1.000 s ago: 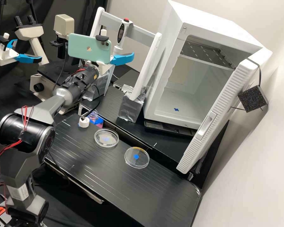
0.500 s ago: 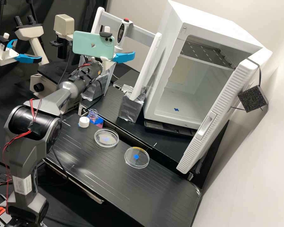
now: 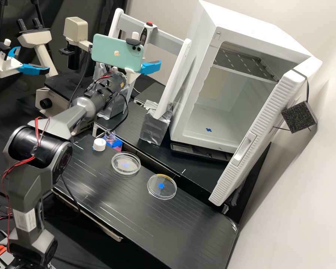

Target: Use the pipette

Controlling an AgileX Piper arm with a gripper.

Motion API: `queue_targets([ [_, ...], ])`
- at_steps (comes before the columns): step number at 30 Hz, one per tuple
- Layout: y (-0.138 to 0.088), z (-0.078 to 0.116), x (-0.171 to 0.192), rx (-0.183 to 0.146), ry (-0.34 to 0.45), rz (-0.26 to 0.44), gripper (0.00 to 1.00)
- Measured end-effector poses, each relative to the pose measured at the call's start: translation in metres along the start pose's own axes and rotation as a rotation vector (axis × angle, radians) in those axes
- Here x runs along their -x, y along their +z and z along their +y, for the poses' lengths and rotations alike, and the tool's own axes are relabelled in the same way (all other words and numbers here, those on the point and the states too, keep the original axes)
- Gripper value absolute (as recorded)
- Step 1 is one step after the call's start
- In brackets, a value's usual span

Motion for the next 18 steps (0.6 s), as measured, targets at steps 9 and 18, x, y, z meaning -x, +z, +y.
queue_targets([
  [9, -0.0051, -0.0030, 0.0010, -0.006, -0.008, 0.012, 0.00],
  [18, -0.0029, -0.0063, -0.0012, -0.007, -0.017, 0.005, 0.00],
])
